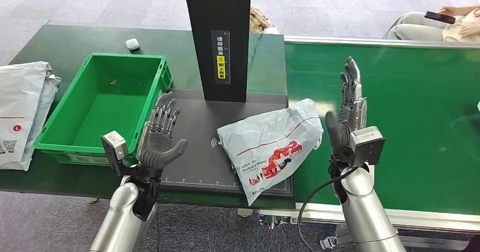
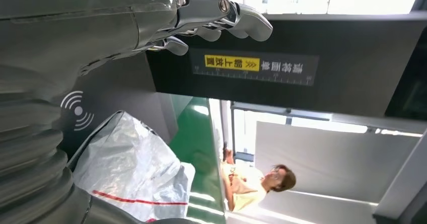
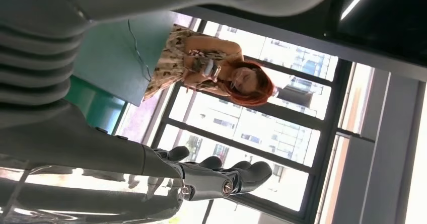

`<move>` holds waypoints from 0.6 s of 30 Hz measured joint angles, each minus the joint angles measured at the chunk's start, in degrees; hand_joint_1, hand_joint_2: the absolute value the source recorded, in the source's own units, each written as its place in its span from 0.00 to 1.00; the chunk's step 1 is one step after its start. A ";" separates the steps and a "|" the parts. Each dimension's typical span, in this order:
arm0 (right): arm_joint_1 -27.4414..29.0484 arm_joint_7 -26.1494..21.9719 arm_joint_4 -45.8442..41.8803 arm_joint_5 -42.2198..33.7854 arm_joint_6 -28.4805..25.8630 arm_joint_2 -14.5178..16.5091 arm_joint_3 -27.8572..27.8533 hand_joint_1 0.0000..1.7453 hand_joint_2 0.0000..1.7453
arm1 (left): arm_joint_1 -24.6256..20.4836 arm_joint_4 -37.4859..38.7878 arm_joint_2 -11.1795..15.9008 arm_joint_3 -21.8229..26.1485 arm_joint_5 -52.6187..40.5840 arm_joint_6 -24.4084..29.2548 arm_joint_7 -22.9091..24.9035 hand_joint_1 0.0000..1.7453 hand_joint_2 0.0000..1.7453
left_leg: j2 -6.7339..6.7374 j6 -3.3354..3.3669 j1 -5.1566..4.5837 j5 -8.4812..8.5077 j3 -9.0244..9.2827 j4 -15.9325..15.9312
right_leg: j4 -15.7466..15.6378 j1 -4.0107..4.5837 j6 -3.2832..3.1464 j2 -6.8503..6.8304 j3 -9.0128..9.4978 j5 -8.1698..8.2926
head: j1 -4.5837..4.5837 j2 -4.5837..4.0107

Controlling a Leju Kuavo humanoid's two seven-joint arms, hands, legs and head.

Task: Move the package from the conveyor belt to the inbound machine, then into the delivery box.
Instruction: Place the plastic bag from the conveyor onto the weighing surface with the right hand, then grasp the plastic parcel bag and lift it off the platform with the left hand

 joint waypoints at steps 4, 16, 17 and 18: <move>0.31 0.01 1.16 2.01 3.89 1.09 -3.13 0.00 0.00 | 0.21 -0.35 -0.02 -0.83 -1.20 0.04 0.30 0.00 1.00 | 0.00 0.00 0.00 0.00 0.00 0.00 | 0.00 0.00 0.00 0.00 0.00 0.00 | 0.00 0.00; 0.82 0.00 2.52 2.86 4.33 2.32 -5.49 0.00 0.00 | 0.47 -0.78 -0.02 -1.38 -1.53 0.04 0.28 0.00 1.00 | 0.00 0.00 0.00 0.00 0.00 0.00 | 0.00 0.00 -0.01 0.00 0.00 -0.01 | -0.01 0.00; 0.82 0.00 2.58 2.86 4.33 2.35 -5.55 0.00 0.00 | 0.48 -0.79 -0.02 -1.41 -1.53 0.04 0.28 0.00 1.00 | 0.00 0.00 0.00 0.00 0.00 0.00 | 0.00 0.00 -0.01 0.00 0.00 -0.01 | -0.01 0.00; 0.83 0.00 2.63 2.86 4.33 2.37 -5.60 0.00 0.00 | 0.48 -0.79 -0.02 -1.44 -1.53 0.04 0.28 0.00 1.00 | 0.00 0.00 0.00 0.00 0.00 0.00 | 0.00 0.00 -0.01 0.00 0.00 -0.01 | -0.01 0.00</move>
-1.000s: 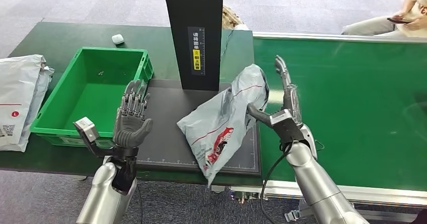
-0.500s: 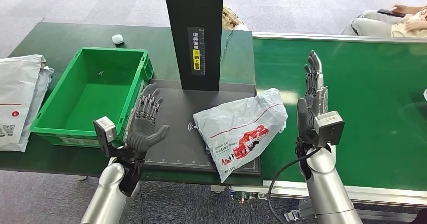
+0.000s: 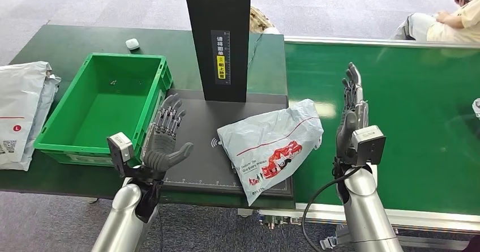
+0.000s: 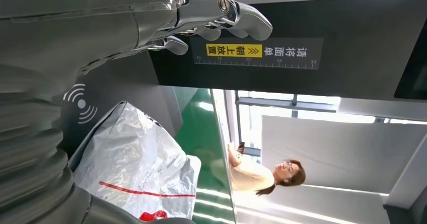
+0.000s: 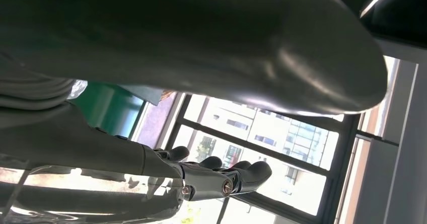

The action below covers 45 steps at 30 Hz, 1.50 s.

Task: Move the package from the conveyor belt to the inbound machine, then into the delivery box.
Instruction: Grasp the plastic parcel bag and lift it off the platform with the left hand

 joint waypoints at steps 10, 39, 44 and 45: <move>1.35 0.00 -1.77 -0.64 0.20 0.32 -1.99 0.00 0.00 | 0.03 -0.78 0.03 -2.67 -8.82 0.06 0.66 0.00 1.00 | -0.02 0.02 0.00 -0.01 -0.01 0.01 | 0.00 -0.01 0.01 -0.03 0.00 -0.01 | 0.01 0.00; -1.09 0.00 -2.47 3.14 0.30 5.34 -7.85 0.00 0.00 | -13.40 11.64 -9.10 -35.47 -55.48 5.83 32.23 0.00 1.00 | 0.00 0.05 -0.04 -0.03 -0.02 0.01 | -0.01 -0.05 0.05 -0.01 -0.01 -0.01 | 0.01 0.00; -3.11 0.00 0.15 3.47 -0.22 7.05 -7.85 0.00 0.00 | -14.90 19.98 -9.79 -40.81 -55.68 3.85 36.61 0.00 1.00 | 0.00 0.05 -0.04 -0.03 -0.01 0.01 | -0.01 -0.04 0.05 -0.01 -0.01 -0.01 | 0.01 0.00; -3.38 0.00 0.61 3.51 -0.25 7.34 -7.85 0.00 0.00 | -15.18 21.52 -9.88 -41.69 -55.62 3.50 36.80 0.00 1.00 | 0.00 0.05 -0.03 -0.03 -0.01 0.01 | -0.01 -0.04 0.05 -0.01 -0.01 -0.02 | 0.00 0.00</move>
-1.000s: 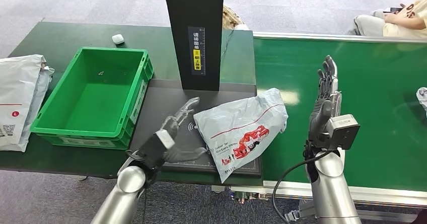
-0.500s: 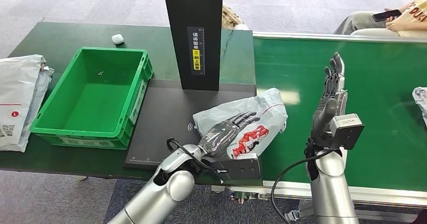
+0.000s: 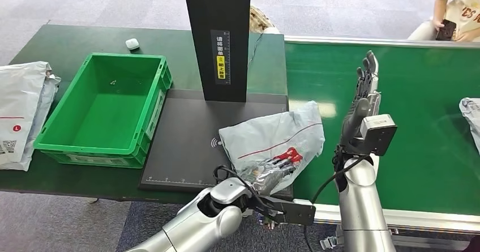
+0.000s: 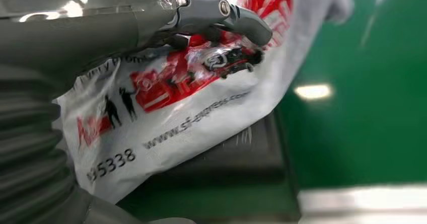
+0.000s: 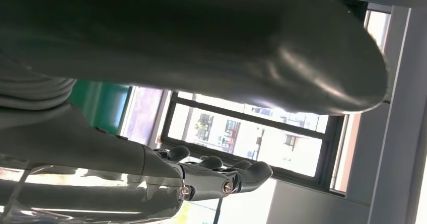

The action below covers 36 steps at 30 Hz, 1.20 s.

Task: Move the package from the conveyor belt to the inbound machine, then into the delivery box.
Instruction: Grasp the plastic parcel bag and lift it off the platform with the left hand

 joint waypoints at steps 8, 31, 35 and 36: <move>-1.26 0.00 2.53 0.25 -0.04 1.61 0.00 0.00 0.00 | -3.12 7.57 -0.82 -4.45 0.69 -0.99 2.28 0.00 1.00 | -0.01 0.00 0.01 -0.01 0.18 -0.02 | 0.00 0.01 -0.01 -0.01 0.21 -0.02 | 0.01 0.00; -0.64 0.00 2.58 0.80 0.75 2.53 -0.16 0.00 0.00 | -5.75 11.49 -1.14 -5.35 2.56 1.56 3.47 1.00 1.00 | 0.01 -0.05 0.01 -0.07 0.83 -0.04 | 0.00 0.06 -0.04 0.02 0.82 -0.04 | 0.00 0.00; -0.32 0.04 1.94 1.11 0.97 2.53 -0.46 0.00 0.00 | -6.07 11.71 -1.14 -4.69 2.66 1.91 3.49 1.00 1.00 | 0.01 -0.08 0.01 -0.09 0.90 -0.04 | 0.00 0.09 -0.07 0.03 0.87 -0.06 | 0.00 0.00; -0.21 0.06 1.80 1.18 0.98 2.53 -0.56 0.00 0.00 | -6.10 11.75 -1.14 -4.58 2.69 2.02 3.49 1.00 1.00 | 0.01 -0.08 0.01 -0.09 0.90 -0.04 | 0.00 0.10 -0.08 0.03 0.88 -0.06 | 0.00 0.00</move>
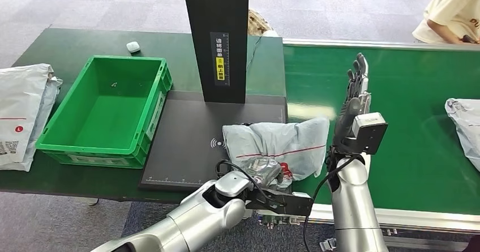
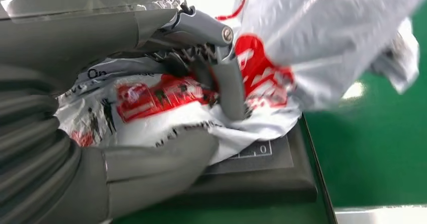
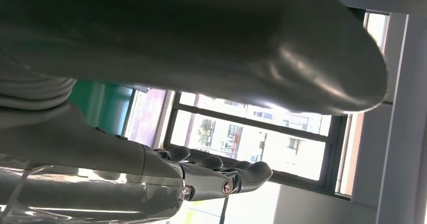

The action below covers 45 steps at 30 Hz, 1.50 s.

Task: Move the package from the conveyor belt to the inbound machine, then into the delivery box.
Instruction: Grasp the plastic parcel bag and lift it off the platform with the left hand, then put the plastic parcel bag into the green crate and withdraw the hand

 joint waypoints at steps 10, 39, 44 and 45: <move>0.72 0.07 -0.86 0.09 0.05 -0.03 -0.37 0.00 0.00 | 0.02 0.21 0.00 1.83 0.19 2.34 -0.86 1.00 1.00 | 0.01 -0.05 0.00 -0.03 0.00 -0.01 | 0.00 0.03 -0.05 0.02 -0.03 -0.04 | 0.01 0.00; 13.66 0.02 -16.16 -0.39 1.15 -4.99 -8.52 0.00 1.00 | 0.47 -33.09 19.28 46.17 -19.06 27.09 -4.46 1.00 1.00 | 0.03 -0.08 0.09 0.03 -0.70 -0.03 | 0.02 0.02 -0.11 0.03 -0.75 -0.02 | 0.01 0.00; 14.93 0.12 -17.70 -0.45 0.98 -5.01 -9.35 0.00 1.00 | -2.61 -34.68 21.40 50.90 -16.90 30.46 -5.40 1.00 1.00 | 0.03 -0.09 0.09 0.03 -0.70 -0.03 | 0.02 0.02 -0.11 0.03 -0.76 -0.03 | 0.01 0.00; 15.21 0.12 -17.94 -0.45 0.91 -5.01 -9.41 0.00 1.00 | -3.06 -34.94 21.66 51.68 -16.40 30.82 -5.73 1.00 1.00 | 0.03 -0.09 0.09 0.03 -0.70 -0.03 | 0.02 0.02 -0.11 0.03 -0.76 -0.03 | 0.00 0.00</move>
